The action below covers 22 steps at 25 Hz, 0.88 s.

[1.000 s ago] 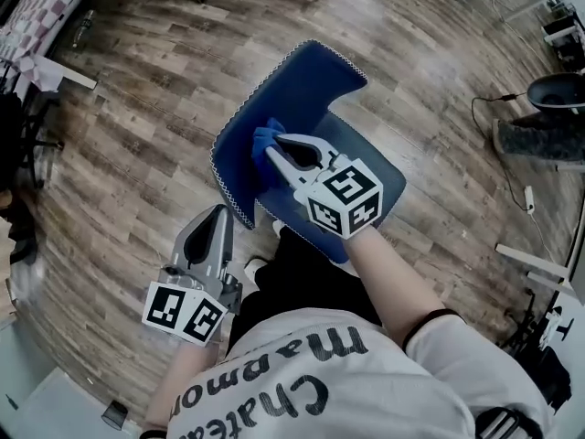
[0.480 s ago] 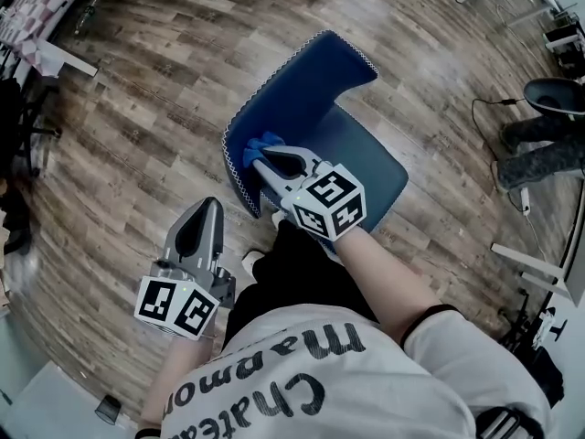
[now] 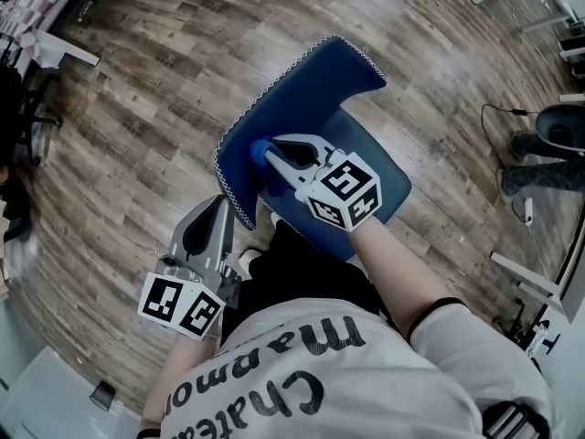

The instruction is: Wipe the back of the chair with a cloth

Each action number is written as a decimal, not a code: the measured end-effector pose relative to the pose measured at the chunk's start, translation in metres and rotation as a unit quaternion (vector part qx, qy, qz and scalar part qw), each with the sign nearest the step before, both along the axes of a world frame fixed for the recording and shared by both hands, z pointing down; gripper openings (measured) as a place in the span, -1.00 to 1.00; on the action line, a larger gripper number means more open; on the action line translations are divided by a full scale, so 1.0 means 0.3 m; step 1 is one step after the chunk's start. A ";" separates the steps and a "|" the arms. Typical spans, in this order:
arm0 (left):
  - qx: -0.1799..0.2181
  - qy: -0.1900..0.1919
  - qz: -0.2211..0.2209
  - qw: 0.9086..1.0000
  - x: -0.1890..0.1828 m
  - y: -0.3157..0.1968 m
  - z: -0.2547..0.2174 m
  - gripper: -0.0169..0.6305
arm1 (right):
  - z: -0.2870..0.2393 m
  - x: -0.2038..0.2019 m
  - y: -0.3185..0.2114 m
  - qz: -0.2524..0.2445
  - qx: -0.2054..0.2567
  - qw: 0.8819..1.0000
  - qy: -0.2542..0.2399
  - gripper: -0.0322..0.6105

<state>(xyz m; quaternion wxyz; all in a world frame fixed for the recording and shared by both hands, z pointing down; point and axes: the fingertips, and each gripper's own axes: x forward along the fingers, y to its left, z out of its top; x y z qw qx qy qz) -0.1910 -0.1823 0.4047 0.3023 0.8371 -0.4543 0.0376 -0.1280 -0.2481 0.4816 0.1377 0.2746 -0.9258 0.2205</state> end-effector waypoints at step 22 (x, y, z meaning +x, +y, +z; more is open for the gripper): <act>-0.029 -0.009 -0.035 0.999 -0.020 -0.005 0.032 -0.93 | 0.062 0.343 -0.304 0.104 0.050 0.986 0.124 -0.74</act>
